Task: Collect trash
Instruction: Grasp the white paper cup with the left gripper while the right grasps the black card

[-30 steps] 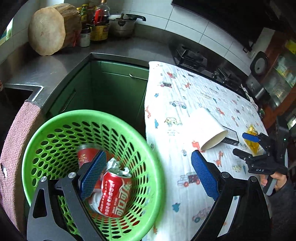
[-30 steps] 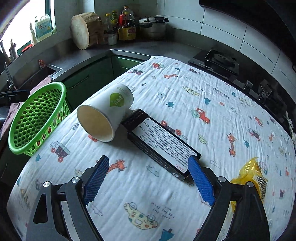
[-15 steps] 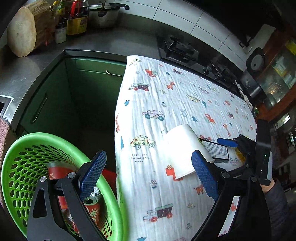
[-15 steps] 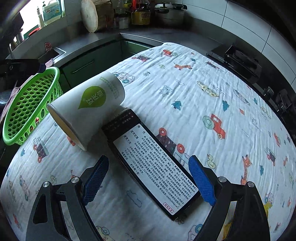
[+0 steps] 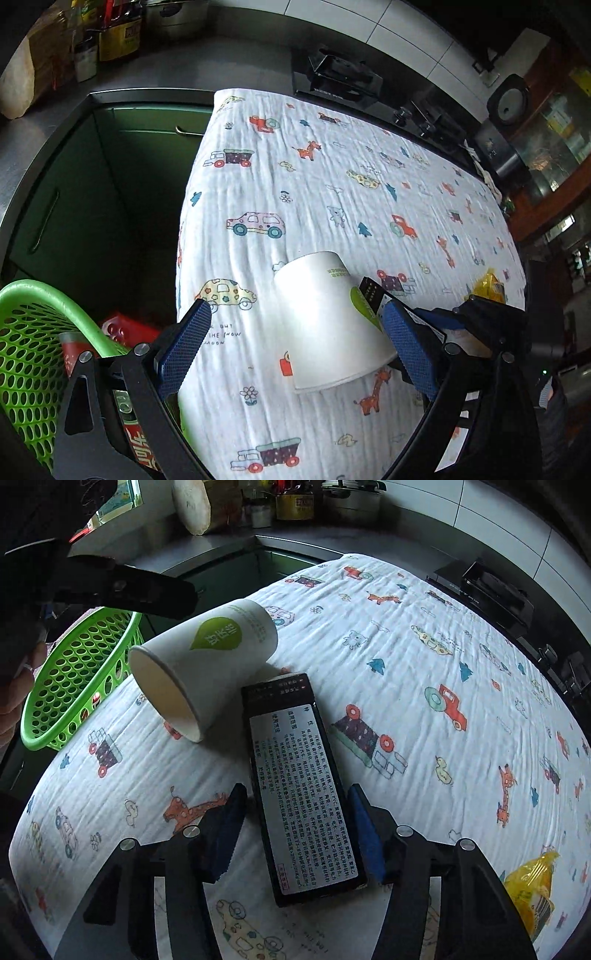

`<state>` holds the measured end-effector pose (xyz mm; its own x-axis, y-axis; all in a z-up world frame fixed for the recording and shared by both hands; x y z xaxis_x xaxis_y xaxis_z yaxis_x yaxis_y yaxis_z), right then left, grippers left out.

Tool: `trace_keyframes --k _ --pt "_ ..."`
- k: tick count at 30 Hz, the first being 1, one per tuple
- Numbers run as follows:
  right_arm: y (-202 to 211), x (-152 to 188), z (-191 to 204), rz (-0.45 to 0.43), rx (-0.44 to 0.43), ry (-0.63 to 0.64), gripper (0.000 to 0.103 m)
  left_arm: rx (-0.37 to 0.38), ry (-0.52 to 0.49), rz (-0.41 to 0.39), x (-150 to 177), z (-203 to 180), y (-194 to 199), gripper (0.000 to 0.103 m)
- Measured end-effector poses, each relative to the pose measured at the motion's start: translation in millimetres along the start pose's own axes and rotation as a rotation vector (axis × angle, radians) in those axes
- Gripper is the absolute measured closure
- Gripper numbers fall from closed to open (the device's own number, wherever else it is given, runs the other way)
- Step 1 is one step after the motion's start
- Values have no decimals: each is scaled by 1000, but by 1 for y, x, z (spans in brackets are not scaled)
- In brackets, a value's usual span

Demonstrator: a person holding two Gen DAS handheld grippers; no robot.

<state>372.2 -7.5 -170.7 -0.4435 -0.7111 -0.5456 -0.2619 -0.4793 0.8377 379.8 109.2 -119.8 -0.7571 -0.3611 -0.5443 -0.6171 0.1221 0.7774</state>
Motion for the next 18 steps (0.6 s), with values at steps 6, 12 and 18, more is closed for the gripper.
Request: trace_keyframes --k 6,12,18 --pt "0 -3 2 -35 -39 -47 47 8 9 42 0 -11 -22 10" --pt "-5 -11 3 -70 -36 -47 47 25 15 80 8 -18 -38 12" --pt "2 -3 9 -75 -21 -49 55 83 63 121 20 -19 -47 30"
Point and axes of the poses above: each gripper's, at about its wrist camera, not at the fingertips, and y roughly against the way its jaws point, z to its left, x to its underside, the point moved 10 cm from there along -y, roughly the way its jaws point, and after that the axes turned 6 degrees about -z, right-handed, at the moved point
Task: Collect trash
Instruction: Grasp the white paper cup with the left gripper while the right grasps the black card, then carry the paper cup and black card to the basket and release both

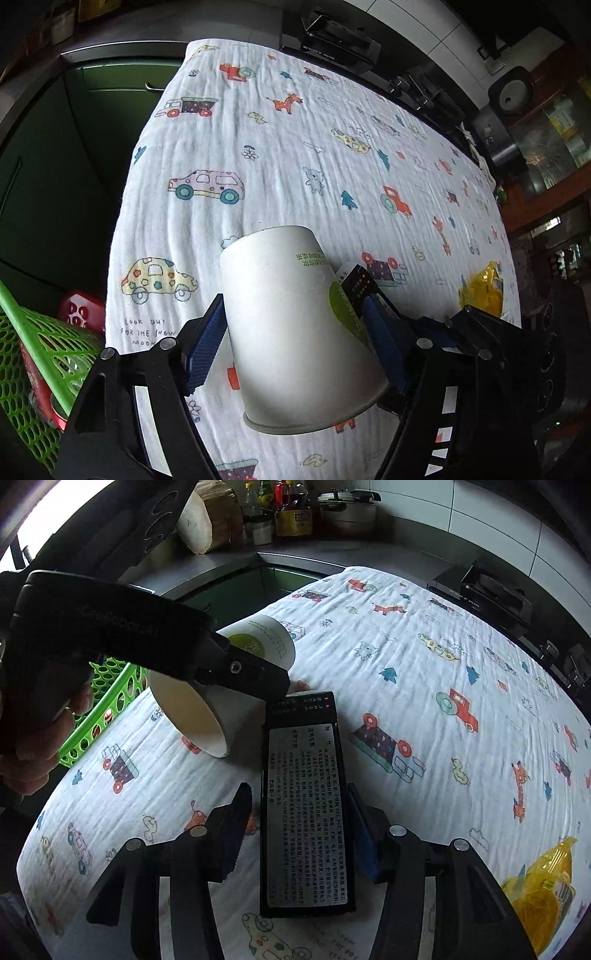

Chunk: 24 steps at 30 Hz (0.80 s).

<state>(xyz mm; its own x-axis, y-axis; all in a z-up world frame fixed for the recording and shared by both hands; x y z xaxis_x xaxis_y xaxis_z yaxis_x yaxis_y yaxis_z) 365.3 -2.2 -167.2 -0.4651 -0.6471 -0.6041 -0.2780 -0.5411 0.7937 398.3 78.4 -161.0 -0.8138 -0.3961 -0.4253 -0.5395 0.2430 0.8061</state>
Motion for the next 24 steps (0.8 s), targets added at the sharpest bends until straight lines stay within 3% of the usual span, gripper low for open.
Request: trace_keyframes --k 5,14,18,24 --pt "11 10 5 -9 6 -46 60 17 -16 -12 8 -5 8 40" --pt "40 25 32 -50 18 -110 60 28 -79 -109 23 -1 73 41" --pt "54 23 57 -73 10 -120 60 2 -72 -166 32 24 115 41" --pt "64 6 109 -108 -23 -96 60 -114 -39 -249 44 95 174 41"
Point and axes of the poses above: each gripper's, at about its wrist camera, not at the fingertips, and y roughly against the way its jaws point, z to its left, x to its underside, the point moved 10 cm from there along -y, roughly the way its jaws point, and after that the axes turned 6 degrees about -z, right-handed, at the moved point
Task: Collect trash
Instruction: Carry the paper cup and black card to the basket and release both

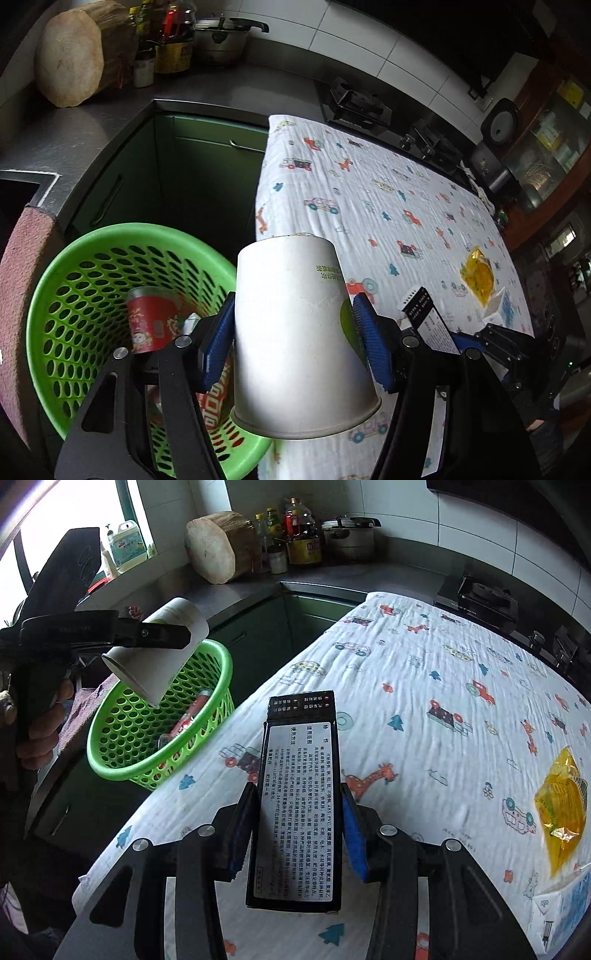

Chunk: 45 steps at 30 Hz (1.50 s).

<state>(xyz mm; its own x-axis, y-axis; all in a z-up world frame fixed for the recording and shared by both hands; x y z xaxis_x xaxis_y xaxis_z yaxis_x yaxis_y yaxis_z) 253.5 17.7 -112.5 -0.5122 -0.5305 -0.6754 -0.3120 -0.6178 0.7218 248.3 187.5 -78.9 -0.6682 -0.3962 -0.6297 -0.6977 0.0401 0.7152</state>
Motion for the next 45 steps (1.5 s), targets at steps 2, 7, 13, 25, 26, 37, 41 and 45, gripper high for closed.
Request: trace_keyframes --k 2,7,13,25,26,37,41,45 --pt "-2 -8 20 -12 -19 8 60 -40 24 -4 3 29 8 41" --pt "-15 -28 67 -27 -62 14 60 -116 74 14 22 90 15 41" --pt "-41 -53 115 -37 -94 22 60 -176 129 47 45 138 11 39" --pt "-92 -76 151 -32 -141 -69 60 -162 198 46 61 162 17 28" --pt "-94 -76 153 -30 -148 -76 60 -160 204 44 61 162 19 27" --pt "-81 -69 151 -42 -166 -85 58 -147 236 -8 51 162 40 22" --pt "-61 -65 138 -67 -141 -84 44 -141 224 -20 47 153 44 18" --pt "-37 -56 118 -99 -107 -88 28 -123 213 -24 44 138 43 17"
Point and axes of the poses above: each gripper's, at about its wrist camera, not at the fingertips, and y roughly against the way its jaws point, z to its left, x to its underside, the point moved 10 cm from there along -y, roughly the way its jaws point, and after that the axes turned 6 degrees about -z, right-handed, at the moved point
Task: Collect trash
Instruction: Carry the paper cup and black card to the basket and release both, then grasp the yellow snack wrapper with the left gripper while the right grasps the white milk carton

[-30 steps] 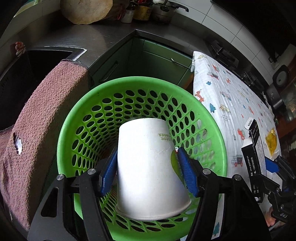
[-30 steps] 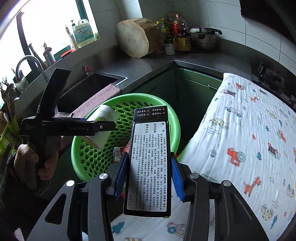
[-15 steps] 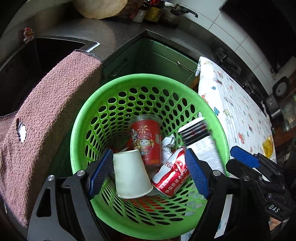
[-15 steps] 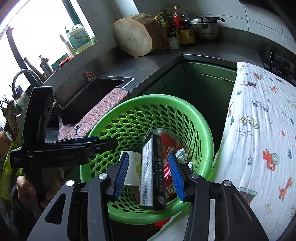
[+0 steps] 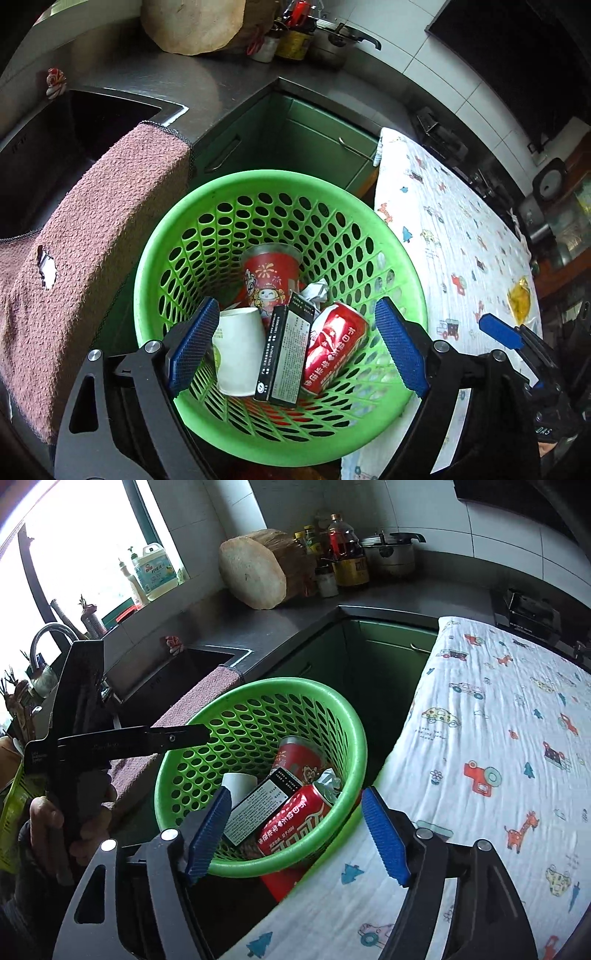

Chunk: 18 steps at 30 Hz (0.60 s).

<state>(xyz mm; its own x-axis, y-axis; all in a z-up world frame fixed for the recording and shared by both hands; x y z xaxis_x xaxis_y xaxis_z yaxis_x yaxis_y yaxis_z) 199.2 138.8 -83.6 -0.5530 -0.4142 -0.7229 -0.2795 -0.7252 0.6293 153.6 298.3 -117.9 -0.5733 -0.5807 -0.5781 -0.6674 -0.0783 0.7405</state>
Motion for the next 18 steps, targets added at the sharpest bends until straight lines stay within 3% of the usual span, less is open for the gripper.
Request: trace_keyframes --k 8,18 --pt "57 20 -57 -53 102 -59 15 42 -63 16 9 -50 -7 15" --pt "145 57 -172 -83 360 -210 12 112 -163 45 21 -124 -22 13"
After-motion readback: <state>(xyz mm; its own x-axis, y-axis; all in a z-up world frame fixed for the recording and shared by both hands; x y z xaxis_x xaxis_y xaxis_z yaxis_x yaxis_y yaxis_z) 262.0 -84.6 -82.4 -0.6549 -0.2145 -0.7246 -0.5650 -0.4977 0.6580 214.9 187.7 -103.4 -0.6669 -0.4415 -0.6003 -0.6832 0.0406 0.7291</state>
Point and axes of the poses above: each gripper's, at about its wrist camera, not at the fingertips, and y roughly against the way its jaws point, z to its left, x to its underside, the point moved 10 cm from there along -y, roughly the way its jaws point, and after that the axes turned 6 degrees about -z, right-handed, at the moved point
